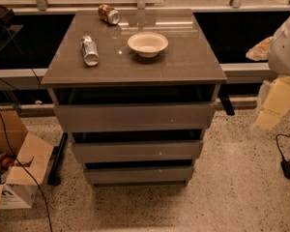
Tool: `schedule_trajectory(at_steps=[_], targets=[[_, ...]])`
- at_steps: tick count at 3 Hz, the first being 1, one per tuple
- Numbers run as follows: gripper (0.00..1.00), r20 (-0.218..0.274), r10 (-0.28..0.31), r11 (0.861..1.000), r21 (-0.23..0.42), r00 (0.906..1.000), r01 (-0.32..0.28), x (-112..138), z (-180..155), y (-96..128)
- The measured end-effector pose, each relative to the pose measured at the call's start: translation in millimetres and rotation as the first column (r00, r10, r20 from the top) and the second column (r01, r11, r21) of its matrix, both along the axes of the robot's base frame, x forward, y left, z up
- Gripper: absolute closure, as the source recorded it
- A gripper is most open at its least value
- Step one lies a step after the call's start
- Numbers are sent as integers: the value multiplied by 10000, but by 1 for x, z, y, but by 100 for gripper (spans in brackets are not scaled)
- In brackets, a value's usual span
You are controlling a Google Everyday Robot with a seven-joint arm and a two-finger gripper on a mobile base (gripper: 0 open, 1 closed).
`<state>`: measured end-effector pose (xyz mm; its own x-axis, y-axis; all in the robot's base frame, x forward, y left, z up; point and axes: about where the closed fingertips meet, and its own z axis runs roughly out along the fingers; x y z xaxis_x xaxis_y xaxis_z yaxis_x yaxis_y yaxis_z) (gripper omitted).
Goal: Open middle drawer
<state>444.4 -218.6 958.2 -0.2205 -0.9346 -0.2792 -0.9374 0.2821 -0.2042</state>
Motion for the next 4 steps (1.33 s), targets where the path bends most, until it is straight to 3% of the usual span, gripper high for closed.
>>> schedule_trajectory(at_steps=[1, 3, 4], targets=[[0, -132, -262, 9920, 1235, 9996, 276, 7, -34, 6], [0, -37, -290, 9910, 1310, 9996, 292, 10, -34, 8], [0, -36, -687, 9856, 1544, 9976, 684, 28, -61, 24]])
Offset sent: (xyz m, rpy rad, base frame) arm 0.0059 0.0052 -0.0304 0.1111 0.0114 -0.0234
